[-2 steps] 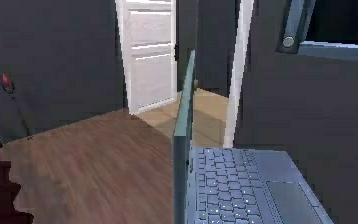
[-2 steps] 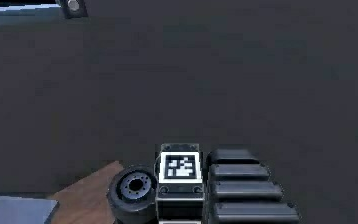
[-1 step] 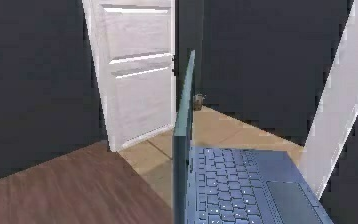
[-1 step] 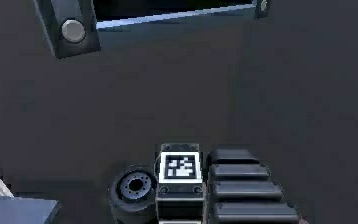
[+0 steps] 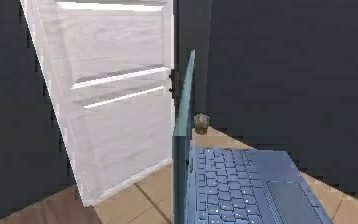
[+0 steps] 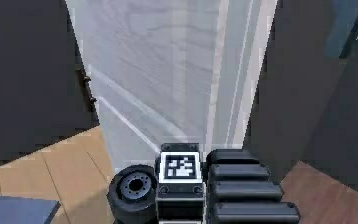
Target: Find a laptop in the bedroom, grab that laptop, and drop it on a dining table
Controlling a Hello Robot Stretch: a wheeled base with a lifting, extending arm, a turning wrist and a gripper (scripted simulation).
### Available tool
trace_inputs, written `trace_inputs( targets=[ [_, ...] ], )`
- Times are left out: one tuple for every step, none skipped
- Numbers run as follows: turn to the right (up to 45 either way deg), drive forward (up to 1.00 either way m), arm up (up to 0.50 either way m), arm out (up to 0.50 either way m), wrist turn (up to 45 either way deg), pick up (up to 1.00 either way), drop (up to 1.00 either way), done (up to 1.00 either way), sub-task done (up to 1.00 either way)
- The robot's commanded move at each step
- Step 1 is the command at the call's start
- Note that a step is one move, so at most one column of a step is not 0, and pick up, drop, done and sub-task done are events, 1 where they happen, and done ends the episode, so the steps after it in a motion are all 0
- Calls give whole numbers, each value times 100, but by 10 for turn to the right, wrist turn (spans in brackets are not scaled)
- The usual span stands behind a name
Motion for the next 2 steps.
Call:
trace_inputs(
  targets=[
    [360, 0, 0, 0, 0, 0, 0, 0, 0],
    [0, 100, 0, 0, 0, 0, 0, 0, 0]
  ],
)
